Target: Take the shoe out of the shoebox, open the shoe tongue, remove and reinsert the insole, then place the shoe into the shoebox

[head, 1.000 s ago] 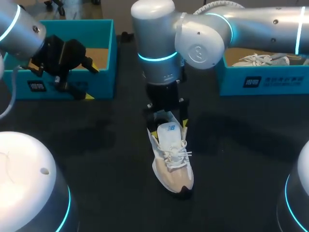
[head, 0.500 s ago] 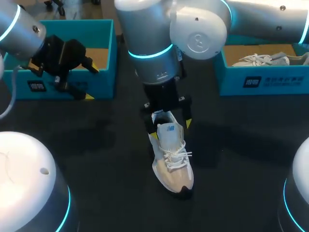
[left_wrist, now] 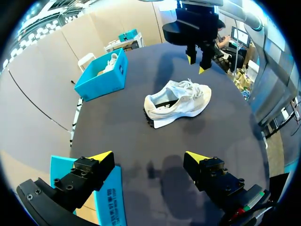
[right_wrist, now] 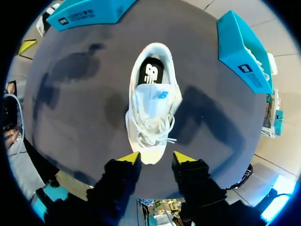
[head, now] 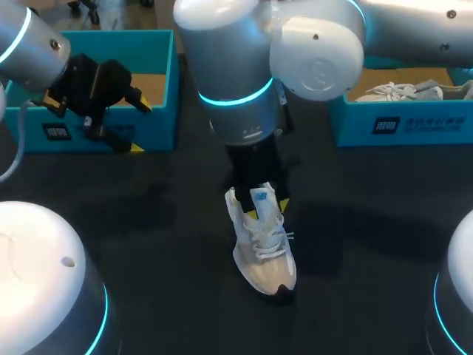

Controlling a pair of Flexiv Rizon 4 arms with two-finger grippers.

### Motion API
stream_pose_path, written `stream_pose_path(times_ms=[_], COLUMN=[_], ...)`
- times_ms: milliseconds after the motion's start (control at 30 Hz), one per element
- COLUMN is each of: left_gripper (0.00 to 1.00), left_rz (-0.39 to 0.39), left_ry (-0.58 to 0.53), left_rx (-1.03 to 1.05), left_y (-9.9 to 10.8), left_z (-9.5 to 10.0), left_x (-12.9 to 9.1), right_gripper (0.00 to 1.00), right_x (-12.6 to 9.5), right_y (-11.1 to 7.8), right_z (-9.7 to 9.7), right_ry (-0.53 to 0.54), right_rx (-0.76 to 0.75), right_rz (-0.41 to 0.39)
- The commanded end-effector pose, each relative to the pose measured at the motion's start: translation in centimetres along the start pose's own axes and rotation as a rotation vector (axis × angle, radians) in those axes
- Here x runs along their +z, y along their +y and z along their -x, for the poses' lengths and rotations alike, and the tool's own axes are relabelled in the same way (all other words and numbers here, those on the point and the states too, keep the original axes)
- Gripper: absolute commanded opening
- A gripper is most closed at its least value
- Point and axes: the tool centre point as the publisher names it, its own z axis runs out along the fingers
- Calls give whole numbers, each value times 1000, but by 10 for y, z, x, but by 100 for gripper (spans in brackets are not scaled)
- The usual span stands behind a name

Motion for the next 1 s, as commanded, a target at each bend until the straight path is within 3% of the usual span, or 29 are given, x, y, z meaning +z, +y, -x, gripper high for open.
stream_pose_path(times_ms=[33, 267, 567, 800, 1000], left_gripper=[100, 100, 100, 100, 100], left_rz=[5, 5, 5, 5, 5], left_ry=[1, 1, 1, 1, 1], left_rx=[0, 0, 0, 0, 0], left_y=[0, 0, 0, 0, 0], left_z=[0, 0, 0, 0, 0], left_x=[0, 0, 0, 0, 0], right_gripper=[31, 30, 26, 29, 30], right_x=[20, 46, 72, 50, 65], right_y=[17, 50, 73, 60, 78], right_z=[-4, -2, 4, 14, 13], right_ry=[19, 33, 60, 24, 43], right_rx=[-25, -26, -68, -53, -76], right_rz=[-7, 45, 44, 66, 84])
